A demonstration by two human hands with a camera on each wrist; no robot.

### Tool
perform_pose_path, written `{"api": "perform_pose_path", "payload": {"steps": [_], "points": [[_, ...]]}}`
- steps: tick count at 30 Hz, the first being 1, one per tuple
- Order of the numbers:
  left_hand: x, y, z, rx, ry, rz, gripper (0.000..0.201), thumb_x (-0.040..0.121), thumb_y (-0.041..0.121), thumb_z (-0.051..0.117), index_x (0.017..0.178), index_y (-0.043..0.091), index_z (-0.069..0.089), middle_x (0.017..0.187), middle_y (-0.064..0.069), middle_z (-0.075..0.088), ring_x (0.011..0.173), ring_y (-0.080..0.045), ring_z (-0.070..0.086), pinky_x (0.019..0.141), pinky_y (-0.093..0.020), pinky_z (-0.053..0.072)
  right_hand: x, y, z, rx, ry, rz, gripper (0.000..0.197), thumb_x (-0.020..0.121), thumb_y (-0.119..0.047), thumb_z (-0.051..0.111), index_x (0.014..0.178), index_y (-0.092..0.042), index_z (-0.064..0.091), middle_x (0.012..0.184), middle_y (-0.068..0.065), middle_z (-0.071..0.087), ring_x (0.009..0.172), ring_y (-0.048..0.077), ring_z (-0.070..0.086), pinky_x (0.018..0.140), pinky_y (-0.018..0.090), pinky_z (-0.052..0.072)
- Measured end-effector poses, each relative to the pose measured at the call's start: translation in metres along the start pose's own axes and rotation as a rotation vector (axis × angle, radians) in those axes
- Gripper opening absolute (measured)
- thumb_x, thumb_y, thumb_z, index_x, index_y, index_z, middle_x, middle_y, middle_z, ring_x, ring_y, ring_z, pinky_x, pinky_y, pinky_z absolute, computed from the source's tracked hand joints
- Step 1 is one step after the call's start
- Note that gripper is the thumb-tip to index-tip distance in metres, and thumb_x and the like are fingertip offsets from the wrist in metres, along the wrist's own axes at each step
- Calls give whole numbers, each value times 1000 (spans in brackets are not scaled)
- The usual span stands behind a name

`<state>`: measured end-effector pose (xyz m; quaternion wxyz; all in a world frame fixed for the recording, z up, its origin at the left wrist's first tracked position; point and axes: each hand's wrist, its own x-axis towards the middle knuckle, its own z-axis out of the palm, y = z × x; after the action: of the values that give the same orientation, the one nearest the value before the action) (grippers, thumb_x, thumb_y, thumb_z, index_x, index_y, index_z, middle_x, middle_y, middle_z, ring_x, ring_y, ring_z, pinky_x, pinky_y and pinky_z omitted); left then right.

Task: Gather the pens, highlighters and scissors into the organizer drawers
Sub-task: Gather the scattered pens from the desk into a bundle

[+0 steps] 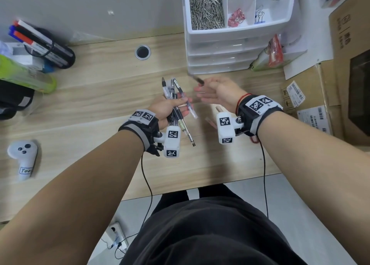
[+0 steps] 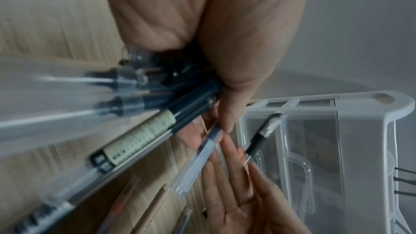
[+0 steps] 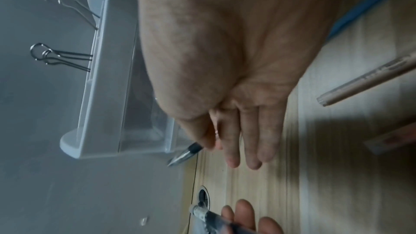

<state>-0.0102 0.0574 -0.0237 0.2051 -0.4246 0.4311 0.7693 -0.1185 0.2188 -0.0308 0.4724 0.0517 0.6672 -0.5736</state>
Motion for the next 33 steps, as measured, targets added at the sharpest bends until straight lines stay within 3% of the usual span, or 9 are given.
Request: {"api": "perform_pose_path", "payload": {"steps": [2,6,9,11,15,19,22,28,33], "points": [[1,1,-2,4,14,27,7,92,6,64,93,12,66,91,-6,73,83,-18,71,69,-26,60,-2,-1,0,2,-82,22,8,100,-9,55,106,-4,57,111,11,71,95,23,72,83,30,60],[0,3,-3,7,40,64,18,89,11,70,106,6,66,94,-9,75,70,-16,73,62,-25,60,-3,2,4,-348,-52,-80,19,101,-19,55,109,-3,60,83,9,74,54,16,66,50,27,53],[-1,4,-2,-10,43,44,23,90,11,69,109,1,64,94,-11,73,61,-13,70,57,-22,58,-1,7,7,-665,1,-318,21,95,-11,60,113,-16,70,82,-3,72,62,11,64,65,28,55],[-1,5,0,-34,40,24,14,91,10,67,101,0,65,94,-12,72,59,-13,69,55,-21,58,-3,8,11,-785,26,-400,39,88,1,58,117,-20,73,85,-4,72,68,5,62,77,18,50],[1,6,1,-90,58,7,7,92,8,66,92,1,67,85,-12,72,60,-14,69,57,-21,58,-12,1,19,-851,68,-508,42,83,4,63,115,-20,75,91,-8,73,63,-3,59,70,-5,37],[2,6,2,-98,50,-27,15,95,11,62,83,3,65,69,-8,68,54,-13,64,55,-21,57,-8,2,21,-900,42,-632,36,81,1,70,110,-19,77,93,-4,78,70,-1,60,71,-4,36],[-1,6,5,-68,51,-15,20,98,11,58,82,1,64,61,-8,69,49,-12,65,53,-21,56,-4,3,20,-924,18,-629,28,82,-13,78,109,-16,78,78,-20,64,64,-5,52,67,-1,32],[-1,9,7,-160,48,-36,16,98,12,58,92,-1,65,79,-14,71,60,-18,73,57,-23,60,-1,6,29,-1108,56,-626,19,91,-21,63,101,-8,72,91,7,64,84,25,59,80,34,46],[1,5,8,-39,74,76,23,93,23,65,94,1,61,70,-8,72,64,-18,71,67,-28,61,-7,3,28,-989,160,-522,21,96,-19,46,76,-15,46,73,-1,44,68,19,41,62,31,33]]}}
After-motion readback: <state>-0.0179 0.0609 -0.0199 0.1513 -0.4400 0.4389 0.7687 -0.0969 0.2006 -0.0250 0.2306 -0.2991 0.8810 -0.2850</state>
